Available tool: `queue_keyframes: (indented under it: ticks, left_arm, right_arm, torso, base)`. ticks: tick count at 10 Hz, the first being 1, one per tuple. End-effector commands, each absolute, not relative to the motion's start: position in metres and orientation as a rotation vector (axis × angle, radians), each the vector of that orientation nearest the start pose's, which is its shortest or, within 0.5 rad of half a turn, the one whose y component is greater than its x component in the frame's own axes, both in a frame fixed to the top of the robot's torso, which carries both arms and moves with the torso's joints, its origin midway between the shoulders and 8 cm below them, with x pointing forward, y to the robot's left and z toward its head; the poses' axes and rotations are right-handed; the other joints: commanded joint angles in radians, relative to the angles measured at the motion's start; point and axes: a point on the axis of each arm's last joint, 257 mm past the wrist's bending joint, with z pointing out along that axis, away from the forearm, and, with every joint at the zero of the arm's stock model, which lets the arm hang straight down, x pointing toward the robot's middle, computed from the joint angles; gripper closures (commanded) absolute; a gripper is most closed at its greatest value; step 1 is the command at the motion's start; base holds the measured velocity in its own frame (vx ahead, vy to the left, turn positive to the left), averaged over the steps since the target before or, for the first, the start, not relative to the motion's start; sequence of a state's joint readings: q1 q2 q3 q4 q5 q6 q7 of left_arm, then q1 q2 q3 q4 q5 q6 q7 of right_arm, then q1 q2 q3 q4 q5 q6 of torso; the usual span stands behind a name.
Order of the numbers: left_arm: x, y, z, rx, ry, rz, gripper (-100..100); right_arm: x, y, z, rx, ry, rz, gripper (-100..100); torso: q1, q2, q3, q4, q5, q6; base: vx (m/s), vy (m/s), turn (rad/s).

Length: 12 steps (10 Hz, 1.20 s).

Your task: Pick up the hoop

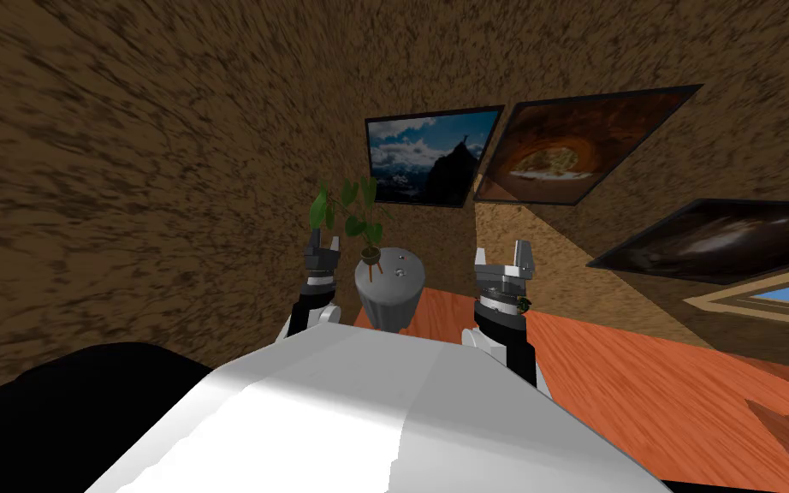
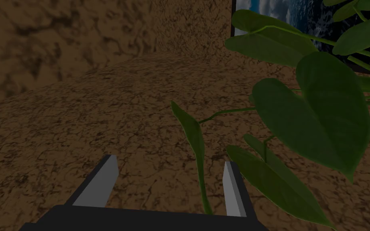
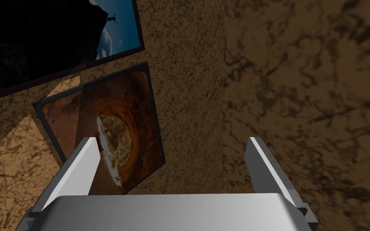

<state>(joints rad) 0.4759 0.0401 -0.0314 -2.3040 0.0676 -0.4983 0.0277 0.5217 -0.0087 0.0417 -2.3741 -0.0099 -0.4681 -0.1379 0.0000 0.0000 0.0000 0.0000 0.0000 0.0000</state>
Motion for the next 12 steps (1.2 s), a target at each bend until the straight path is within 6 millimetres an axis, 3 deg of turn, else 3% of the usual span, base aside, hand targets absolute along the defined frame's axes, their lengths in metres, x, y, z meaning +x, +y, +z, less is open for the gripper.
queue_keyframes:
  ticks: [1,12]
  left_arm:
    - [0.349,0.270,0.032,-0.660,0.592,-1.419,-100]
    - [0.409,0.289,-0.048,-0.752,0.733,-1.383,-100]
  right_arm:
    - [0.330,-0.265,0.053,0.679,0.548,1.483,0]
    - [0.330,-0.265,0.053,0.679,0.548,1.483,0]
  torso:
    - [0.000,0.000,0.000,0.000,0.000,0.000]
    - [0.000,0.002,0.001,0.000,0.000,0.000]
  base:
    - [-0.023,0.004,-0.133]
    - [-0.035,0.005,-0.157]
